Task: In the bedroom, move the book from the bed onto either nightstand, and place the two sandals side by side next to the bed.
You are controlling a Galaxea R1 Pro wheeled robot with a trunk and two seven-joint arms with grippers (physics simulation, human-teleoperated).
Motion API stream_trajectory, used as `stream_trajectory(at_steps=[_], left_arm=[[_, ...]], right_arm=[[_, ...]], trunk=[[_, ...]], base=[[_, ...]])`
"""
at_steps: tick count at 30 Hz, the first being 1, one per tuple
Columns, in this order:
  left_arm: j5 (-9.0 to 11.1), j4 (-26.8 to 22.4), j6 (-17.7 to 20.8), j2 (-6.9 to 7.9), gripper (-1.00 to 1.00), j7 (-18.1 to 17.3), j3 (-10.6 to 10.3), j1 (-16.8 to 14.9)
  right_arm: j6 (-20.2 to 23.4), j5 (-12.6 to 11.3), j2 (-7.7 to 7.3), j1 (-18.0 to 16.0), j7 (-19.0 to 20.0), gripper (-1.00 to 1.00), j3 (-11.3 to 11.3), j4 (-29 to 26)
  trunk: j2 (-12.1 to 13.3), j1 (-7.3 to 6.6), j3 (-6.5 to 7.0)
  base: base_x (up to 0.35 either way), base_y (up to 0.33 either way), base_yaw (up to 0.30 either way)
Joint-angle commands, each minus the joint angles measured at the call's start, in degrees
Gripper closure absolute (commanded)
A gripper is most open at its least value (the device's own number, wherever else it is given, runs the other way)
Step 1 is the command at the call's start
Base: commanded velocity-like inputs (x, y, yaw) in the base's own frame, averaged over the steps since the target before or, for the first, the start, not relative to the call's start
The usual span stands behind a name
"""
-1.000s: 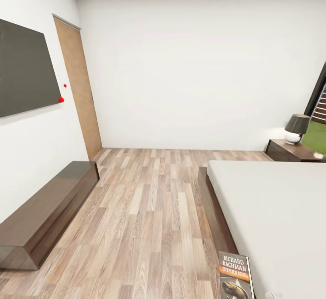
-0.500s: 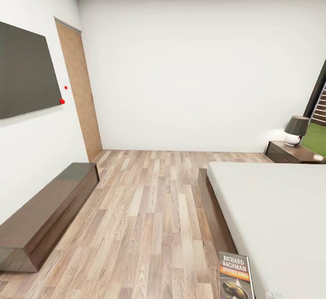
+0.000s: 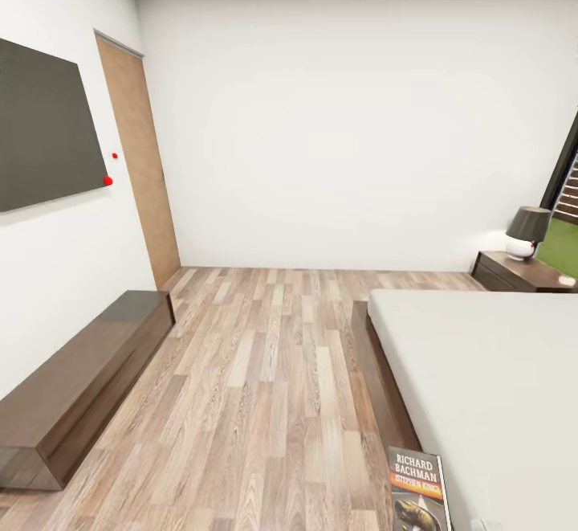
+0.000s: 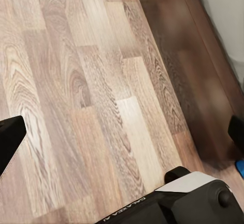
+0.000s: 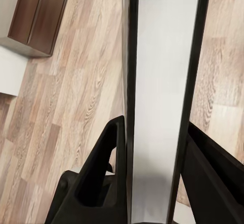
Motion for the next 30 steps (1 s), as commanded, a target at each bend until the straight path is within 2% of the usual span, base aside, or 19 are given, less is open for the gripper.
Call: stream_trajectory(at_steps=[1,30], left_arm=[[-0.15,0.03,-0.35,0.04,-1.00,0.01,-0.16,-0.05],[0.01,0.03,-0.27,0.07,-1.00,0.13,-0.16,-0.05]], right_arm=[[0.10,-0.59,-0.04,-0.04,0.24,1.00,0.40,0.01],[0.10,-0.51,-0.04,-0.06,0.16,1.00,0.49,0.03]], trunk=[[-0.10,0.06,-0.12],[-0.10,0.06,-0.12]], base=[[0.298,0.000,0.000],[0.330,0.000,0.000]])
